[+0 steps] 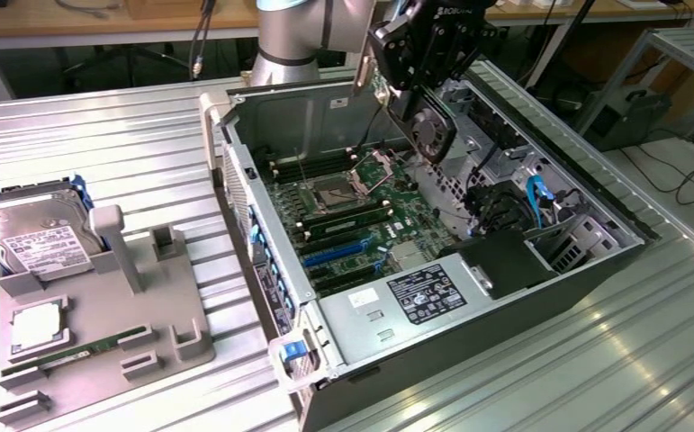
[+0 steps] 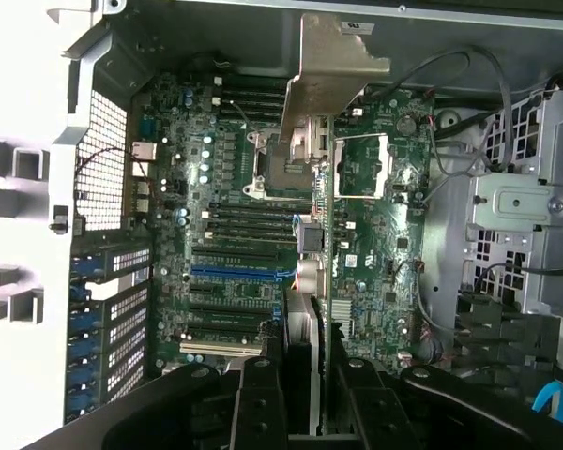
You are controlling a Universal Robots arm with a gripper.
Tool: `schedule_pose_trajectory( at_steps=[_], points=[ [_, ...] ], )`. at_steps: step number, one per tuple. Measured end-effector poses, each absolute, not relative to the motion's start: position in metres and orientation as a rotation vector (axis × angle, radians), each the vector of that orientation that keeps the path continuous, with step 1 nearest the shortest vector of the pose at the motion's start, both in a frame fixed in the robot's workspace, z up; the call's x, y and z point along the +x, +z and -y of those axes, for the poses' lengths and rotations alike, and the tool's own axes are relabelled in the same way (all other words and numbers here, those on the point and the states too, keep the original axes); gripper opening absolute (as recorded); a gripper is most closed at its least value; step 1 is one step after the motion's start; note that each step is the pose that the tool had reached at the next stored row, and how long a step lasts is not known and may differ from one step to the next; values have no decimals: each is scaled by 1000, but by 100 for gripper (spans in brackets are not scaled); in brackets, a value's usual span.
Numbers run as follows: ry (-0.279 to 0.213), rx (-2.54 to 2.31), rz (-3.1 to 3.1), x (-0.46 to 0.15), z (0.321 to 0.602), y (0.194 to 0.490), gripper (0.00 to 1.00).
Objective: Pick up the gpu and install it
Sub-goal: 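Insert the gpu into the slot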
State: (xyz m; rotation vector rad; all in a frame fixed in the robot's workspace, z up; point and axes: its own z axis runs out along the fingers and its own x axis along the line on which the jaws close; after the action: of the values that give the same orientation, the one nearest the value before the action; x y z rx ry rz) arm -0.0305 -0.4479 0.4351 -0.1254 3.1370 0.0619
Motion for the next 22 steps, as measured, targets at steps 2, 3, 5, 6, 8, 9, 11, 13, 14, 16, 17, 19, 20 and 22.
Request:
schedule_pose_trajectory(
  at_steps=[2,3,5,6,8,9,11,13,14,16,17,19,20,22],
  points=[
    [62,-166,-3136,-31,448,435,27],
    [62,-185,-3135,-31,448,435,27],
    [62,-241,-3132,-31,448,435,27],
    [62,-261,-3130,-31,448,435,27],
    [62,-296,-3128,-31,448,435,27],
    [62,-316,-3126,-31,448,435,27],
    [62,-353,-3122,-31,448,435,27],
    [62,-388,-3119,-31,448,435,27],
    [62,-404,-3117,-31,448,435,27],
    [62,-438,-3113,-31,448,435,27],
    [62,-457,-3110,-31,448,435,27],
    [62,-492,-3105,-31,448,435,27],
    [62,-522,-3101,-31,448,435,27],
    [62,-598,-3088,-31,448,435,27]
  ],
)
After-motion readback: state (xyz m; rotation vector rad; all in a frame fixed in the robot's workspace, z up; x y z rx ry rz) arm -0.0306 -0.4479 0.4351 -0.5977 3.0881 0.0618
